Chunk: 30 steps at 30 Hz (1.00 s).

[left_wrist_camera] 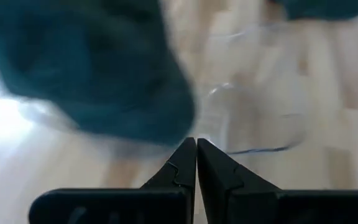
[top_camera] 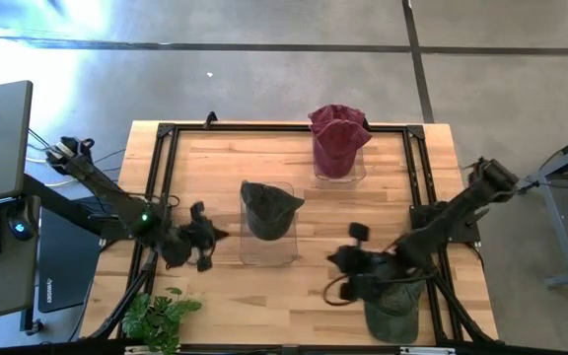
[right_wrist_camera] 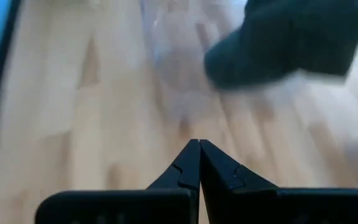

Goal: Pick & Place hat
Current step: Put the black cap into the bottom transparent bin

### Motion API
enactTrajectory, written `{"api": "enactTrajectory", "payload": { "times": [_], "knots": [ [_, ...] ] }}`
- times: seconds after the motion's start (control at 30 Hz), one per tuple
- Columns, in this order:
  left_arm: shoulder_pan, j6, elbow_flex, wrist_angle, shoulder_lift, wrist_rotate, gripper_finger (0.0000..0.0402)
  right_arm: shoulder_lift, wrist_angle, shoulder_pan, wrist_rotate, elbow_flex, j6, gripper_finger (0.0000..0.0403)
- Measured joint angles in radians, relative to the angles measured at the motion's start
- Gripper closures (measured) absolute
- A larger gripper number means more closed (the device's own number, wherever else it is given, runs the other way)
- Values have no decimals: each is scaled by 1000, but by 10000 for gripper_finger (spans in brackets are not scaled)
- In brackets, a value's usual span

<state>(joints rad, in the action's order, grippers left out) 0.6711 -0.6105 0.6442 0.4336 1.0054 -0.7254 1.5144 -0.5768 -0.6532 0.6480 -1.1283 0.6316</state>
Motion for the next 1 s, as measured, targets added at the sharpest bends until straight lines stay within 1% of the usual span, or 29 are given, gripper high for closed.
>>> {"api": "enactTrajectory", "payload": {
  "times": [0.03, 0.2, 0.3, 0.37, 0.47, 0.6, 0.7, 0.8, 0.9, 1.0],
  "knots": [
    [17, 19, -4, -50, 23, 1, 392, -28, -68, -14, -33, -8, 55, 403],
    [76, 130, -4, -261, 134, -1, 392, -138, -355, -43, -281, 18, 331, 397],
    [76, 186, -4, -345, 193, 40, 392, -179, -469, -41, -442, 65, 510, 367],
    [75, 213, -5, -374, 226, 71, 392, -199, -472, -42, -525, 122, 583, 336],
    [76, 227, -4, -385, 255, 98, 392, -220, -418, -61, -657, 228, 673, 278],
    [75, 240, -3, -386, 273, 107, 392, -220, -294, -109, -761, 378, 721, 211],
    [75, 240, -3, -387, 274, 107, 392, -220, -142, -148, -776, 486, 734, 183],
    [75, 240, -3, -391, 274, 106, 392, -219, 33, -180, -751, 575, 757, 179],
    [75, 241, -3, -404, 274, 106, 392, -209, 139, -211, -712, 628, 781, 202],
    [75, 277, -3, -445, 274, 105, 392, -197, 159, -231, -660, 636, 777, 251]
  ]
}}
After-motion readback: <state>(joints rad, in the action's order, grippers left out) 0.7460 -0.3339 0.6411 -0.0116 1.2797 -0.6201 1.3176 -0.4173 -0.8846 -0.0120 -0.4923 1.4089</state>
